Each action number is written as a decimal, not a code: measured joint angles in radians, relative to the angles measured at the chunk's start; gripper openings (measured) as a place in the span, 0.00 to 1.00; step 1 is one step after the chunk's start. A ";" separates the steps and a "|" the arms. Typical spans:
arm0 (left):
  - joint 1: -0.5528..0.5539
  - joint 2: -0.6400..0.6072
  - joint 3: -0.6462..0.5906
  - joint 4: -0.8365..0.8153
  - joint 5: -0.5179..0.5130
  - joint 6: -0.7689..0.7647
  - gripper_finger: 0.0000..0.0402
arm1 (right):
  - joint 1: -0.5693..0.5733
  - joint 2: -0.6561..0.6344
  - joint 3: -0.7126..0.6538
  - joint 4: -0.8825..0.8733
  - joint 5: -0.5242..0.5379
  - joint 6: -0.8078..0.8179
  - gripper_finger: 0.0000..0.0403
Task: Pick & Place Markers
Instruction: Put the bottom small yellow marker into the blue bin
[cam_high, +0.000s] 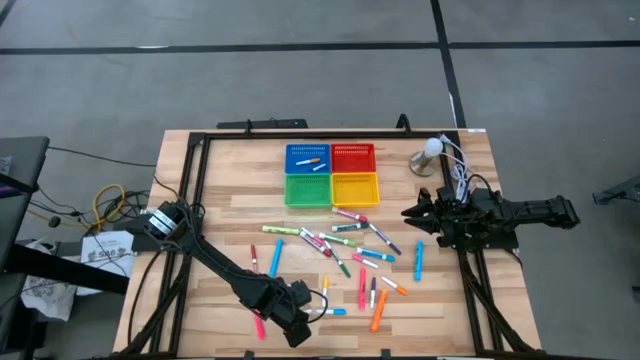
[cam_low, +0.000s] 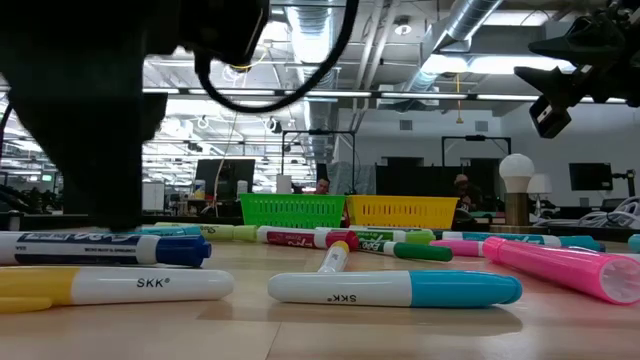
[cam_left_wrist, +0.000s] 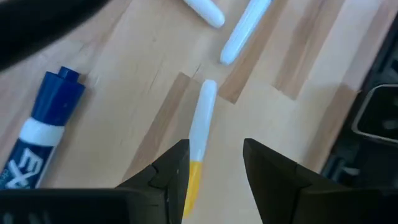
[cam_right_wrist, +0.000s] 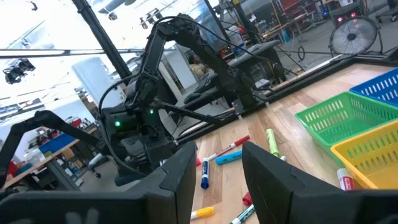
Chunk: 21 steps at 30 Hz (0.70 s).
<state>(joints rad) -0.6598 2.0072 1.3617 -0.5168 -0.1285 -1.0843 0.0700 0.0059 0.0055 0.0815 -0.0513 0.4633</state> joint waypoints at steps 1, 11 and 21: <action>0.000 0.010 0.000 -0.001 0.002 0.002 0.37 | 0.000 0.000 0.000 -0.001 0.000 0.000 0.30; 0.013 0.069 0.006 -0.002 0.025 0.005 0.37 | 0.000 0.000 0.000 0.000 0.000 0.000 0.30; 0.021 0.078 0.004 -0.001 0.020 0.029 0.37 | 0.000 0.000 0.000 0.000 0.000 0.000 0.30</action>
<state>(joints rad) -0.6384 2.0849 1.3657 -0.5175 -0.1089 -1.0554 0.0700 0.0062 0.0051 0.0818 -0.0513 0.4633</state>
